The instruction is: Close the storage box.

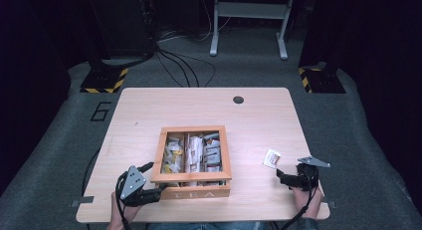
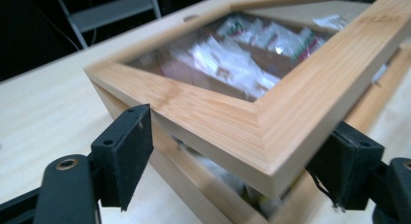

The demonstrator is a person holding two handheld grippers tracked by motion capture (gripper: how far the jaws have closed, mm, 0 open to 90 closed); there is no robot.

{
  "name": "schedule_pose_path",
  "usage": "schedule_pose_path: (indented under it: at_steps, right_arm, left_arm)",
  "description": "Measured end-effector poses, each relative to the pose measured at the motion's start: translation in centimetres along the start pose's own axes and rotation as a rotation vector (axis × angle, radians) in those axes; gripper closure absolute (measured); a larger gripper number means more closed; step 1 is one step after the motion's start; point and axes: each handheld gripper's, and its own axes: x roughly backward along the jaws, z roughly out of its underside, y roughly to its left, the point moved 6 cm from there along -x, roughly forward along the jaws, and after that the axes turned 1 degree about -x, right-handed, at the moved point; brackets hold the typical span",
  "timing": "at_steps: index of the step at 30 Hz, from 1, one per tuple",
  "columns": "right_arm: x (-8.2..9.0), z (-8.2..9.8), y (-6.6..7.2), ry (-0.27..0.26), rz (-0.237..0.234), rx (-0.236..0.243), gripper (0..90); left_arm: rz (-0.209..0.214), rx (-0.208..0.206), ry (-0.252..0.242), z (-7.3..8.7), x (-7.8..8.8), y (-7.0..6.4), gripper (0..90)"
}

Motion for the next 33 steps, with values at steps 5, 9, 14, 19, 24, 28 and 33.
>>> schedule_pose_path:
  at_steps: [5, 9, 14, 19, 24, 28, 33]
  right_arm:
    - [0.0, 0.0, 0.0, 0.005, -0.004, -0.001, 1.2]
    - [0.0, 0.0, 0.0, 0.003, -0.004, 0.000, 1.3]
    - [-0.1, 0.0, 0.1, 0.001, -0.002, 0.006, 1.3]
    - [-0.1, 0.1, 0.1, 0.007, -0.001, 0.008, 1.4]
    - [-0.2, 0.2, 0.3, 0.025, 0.012, 0.015, 1.5]
    - [-0.4, 0.2, 0.3, 0.038, 0.029, 0.034, 1.5]
    - [-0.5, 0.3, 0.4, 0.048, 0.053, 0.056, 2.0]
  left_arm:
    - [0.038, 0.002, 0.070, 1.2, 0.0, -0.7, 16.3]
    - [0.073, 0.036, 0.107, 2.1, -0.1, -1.3, 13.6]
    - [0.070, 0.060, 0.100, 2.2, 0.4, -1.1, 9.5]
    - [0.059, 0.125, 0.086, 3.3, 1.8, 0.0, 5.7]
    - [-0.019, 0.187, 0.119, 5.3, 3.1, 2.3, 3.2]
    - [-0.086, 0.226, 0.213, 7.5, 3.2, 5.0, 0.1]
    - [-0.130, 0.264, 0.301, 9.7, 2.6, 7.7, 0.1]
